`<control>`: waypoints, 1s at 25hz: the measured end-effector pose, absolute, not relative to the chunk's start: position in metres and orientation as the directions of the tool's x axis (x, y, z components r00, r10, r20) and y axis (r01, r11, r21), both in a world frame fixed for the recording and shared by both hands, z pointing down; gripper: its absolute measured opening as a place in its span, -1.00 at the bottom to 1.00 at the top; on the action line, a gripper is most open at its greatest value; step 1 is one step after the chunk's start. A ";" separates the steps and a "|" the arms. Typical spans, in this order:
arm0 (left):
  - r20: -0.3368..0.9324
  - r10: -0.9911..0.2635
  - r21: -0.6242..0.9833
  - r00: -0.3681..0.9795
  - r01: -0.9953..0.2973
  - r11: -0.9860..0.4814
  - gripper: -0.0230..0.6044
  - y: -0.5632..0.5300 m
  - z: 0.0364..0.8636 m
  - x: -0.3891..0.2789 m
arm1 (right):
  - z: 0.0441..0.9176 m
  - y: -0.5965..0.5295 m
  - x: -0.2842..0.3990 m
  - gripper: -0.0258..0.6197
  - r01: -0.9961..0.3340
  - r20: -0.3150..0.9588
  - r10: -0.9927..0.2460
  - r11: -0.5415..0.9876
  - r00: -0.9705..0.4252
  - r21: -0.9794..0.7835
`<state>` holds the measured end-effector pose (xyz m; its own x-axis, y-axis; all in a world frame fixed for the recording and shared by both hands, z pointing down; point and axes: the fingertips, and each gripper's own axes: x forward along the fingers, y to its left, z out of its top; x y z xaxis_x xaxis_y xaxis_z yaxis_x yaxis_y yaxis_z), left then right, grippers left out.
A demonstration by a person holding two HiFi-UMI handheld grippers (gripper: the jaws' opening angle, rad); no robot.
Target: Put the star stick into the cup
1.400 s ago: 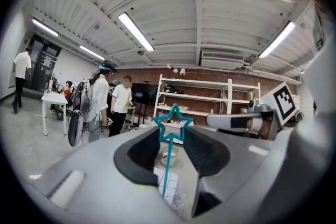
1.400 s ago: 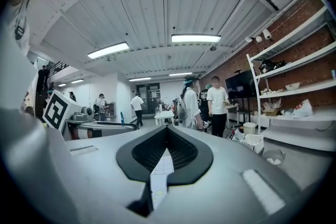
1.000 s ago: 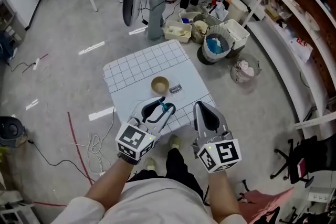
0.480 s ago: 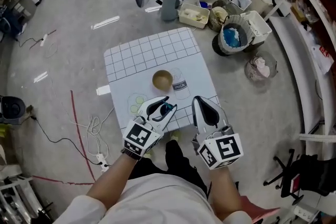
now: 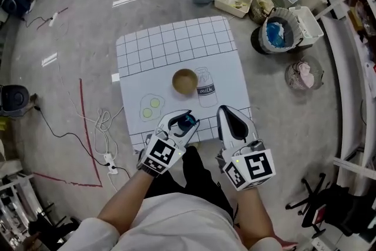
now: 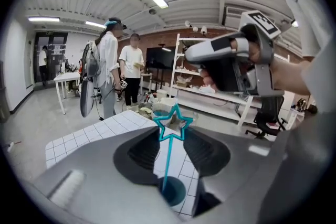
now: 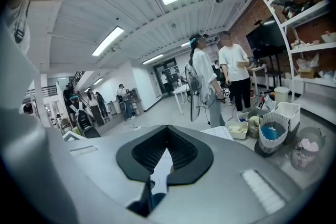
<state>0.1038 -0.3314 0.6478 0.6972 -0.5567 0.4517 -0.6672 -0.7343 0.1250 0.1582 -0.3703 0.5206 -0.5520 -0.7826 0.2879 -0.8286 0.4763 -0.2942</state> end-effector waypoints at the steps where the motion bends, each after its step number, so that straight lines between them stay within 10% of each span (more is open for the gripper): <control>1: 0.463 -0.553 0.126 0.693 -0.669 -0.733 -0.48 -0.331 0.655 0.104 | 0.525 -0.371 0.156 -0.89 -0.823 0.294 -0.774 0.482 -0.560 -0.300; 25: 0.530 -0.508 0.168 0.679 -0.672 -0.721 -0.47 -0.331 0.685 0.105 | 0.542 -0.380 0.154 -0.89 -0.801 0.309 -0.746 0.496 -0.591 -0.335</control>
<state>0.1048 -0.3308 0.6848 0.6787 -0.5083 0.5301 -0.6718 -0.7213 0.1685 0.1541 -0.3802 0.5425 -0.5905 -0.7457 0.3086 -0.8012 0.4960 -0.3349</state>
